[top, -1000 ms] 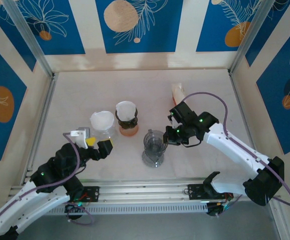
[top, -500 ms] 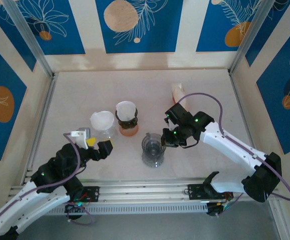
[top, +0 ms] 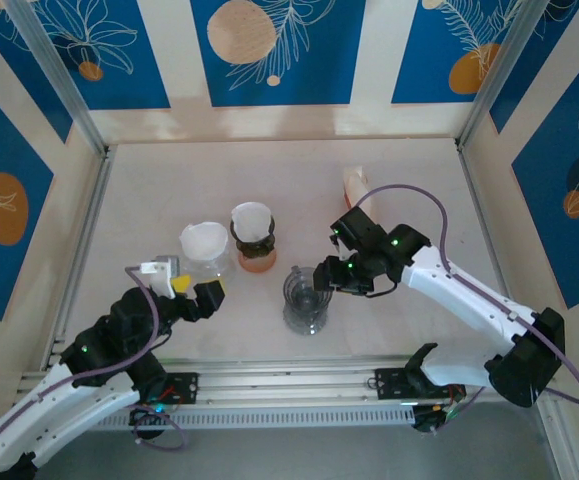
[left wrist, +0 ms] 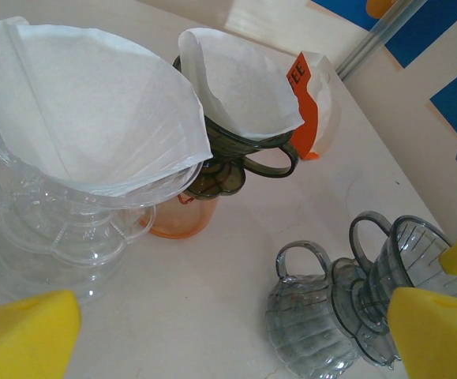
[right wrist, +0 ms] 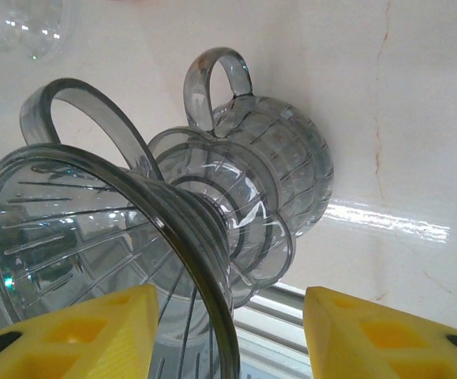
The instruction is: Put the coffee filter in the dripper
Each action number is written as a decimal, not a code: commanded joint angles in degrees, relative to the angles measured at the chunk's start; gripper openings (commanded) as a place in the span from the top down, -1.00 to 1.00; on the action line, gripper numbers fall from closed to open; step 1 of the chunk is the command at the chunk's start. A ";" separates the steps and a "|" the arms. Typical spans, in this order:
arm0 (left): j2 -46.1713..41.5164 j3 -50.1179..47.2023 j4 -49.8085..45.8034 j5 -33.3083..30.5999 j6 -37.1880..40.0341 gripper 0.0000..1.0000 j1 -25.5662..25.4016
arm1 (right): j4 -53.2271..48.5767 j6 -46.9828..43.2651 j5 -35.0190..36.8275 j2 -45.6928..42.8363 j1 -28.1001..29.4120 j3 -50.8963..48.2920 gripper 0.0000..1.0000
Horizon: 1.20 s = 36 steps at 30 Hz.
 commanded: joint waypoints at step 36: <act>1.36 1.95 1.02 -1.20 0.94 -0.99 -0.24 | 13.58 -10.48 9.35 20.06 -25.25 19.74 -0.09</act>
